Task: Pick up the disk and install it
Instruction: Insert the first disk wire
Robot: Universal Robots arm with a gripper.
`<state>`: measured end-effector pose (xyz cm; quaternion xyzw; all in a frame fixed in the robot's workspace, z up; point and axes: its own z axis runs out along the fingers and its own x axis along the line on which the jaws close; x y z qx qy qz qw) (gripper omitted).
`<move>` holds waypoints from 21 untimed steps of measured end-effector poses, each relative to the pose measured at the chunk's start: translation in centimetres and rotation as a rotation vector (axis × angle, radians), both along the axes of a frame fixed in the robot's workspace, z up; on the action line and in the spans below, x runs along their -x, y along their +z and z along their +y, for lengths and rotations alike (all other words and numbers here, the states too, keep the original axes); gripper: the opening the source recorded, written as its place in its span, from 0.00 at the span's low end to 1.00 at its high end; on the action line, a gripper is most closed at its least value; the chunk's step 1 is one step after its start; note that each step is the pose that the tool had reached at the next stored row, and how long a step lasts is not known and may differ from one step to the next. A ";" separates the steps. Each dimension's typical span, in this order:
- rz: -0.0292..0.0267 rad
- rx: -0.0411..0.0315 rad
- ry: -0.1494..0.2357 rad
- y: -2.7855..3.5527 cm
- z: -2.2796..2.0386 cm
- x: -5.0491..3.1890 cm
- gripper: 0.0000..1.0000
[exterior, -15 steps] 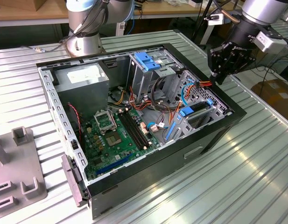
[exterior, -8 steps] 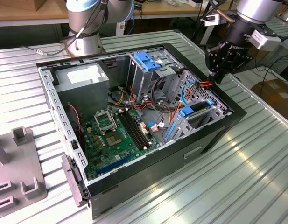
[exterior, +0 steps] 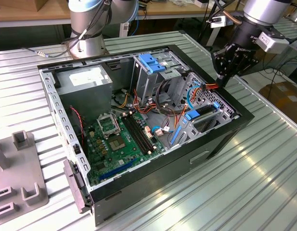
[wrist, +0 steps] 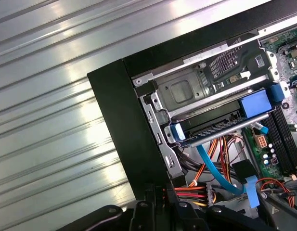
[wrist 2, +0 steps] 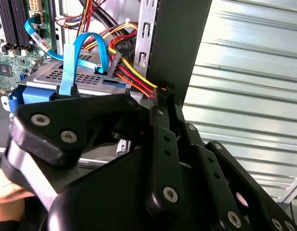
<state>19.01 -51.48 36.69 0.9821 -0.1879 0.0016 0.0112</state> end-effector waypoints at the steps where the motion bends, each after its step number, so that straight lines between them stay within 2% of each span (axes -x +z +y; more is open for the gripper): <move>1: 0.0000 0.0000 0.000 0.00 0.00 0.00 0.17; 4: 0.0000 -0.0003 0.000 0.10 0.00 -0.01 0.16; 8: 0.0001 -0.0003 0.000 0.77 0.00 -0.01 0.16; 15: 0.0000 0.0011 -0.059 0.79 0.00 -0.01 0.16; 21: 0.0001 0.0010 -0.073 0.79 0.00 0.30 0.16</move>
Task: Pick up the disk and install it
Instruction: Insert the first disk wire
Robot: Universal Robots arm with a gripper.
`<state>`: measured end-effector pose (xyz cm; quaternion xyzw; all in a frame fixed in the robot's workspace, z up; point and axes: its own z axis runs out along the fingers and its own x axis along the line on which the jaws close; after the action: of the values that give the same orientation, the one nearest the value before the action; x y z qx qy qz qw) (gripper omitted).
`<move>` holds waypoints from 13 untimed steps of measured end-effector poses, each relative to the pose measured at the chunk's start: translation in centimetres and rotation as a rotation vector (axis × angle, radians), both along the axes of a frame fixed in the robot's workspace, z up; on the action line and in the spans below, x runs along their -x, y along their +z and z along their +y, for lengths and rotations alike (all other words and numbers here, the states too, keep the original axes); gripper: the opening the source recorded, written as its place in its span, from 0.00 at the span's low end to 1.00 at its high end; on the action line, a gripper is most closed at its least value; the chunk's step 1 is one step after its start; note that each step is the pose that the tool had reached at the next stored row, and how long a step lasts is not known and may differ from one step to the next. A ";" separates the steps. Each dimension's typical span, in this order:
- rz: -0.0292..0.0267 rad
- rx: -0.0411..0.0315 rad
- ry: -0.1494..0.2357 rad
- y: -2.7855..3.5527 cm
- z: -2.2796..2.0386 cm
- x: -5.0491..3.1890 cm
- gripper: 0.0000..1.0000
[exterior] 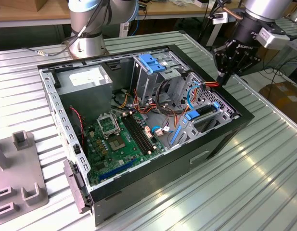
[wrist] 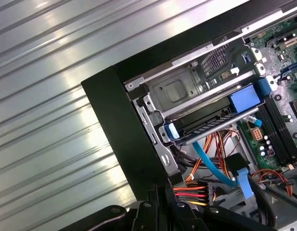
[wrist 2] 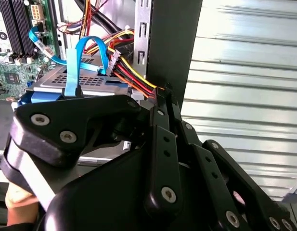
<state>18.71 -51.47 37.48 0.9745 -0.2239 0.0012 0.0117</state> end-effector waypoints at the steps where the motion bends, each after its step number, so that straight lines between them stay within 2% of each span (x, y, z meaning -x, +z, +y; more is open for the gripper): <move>1: 0.0000 -0.0001 -0.001 -0.01 0.00 0.12 0.16; 6: -0.0001 -0.0001 -0.013 -0.02 -0.01 0.61 0.16; 10: -0.0001 0.0001 -0.052 -0.04 0.00 0.64 0.16; 13: 0.0000 0.0001 -0.098 -0.06 0.00 0.64 0.16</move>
<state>18.08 -51.48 37.43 0.9624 -0.2714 0.0007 0.0119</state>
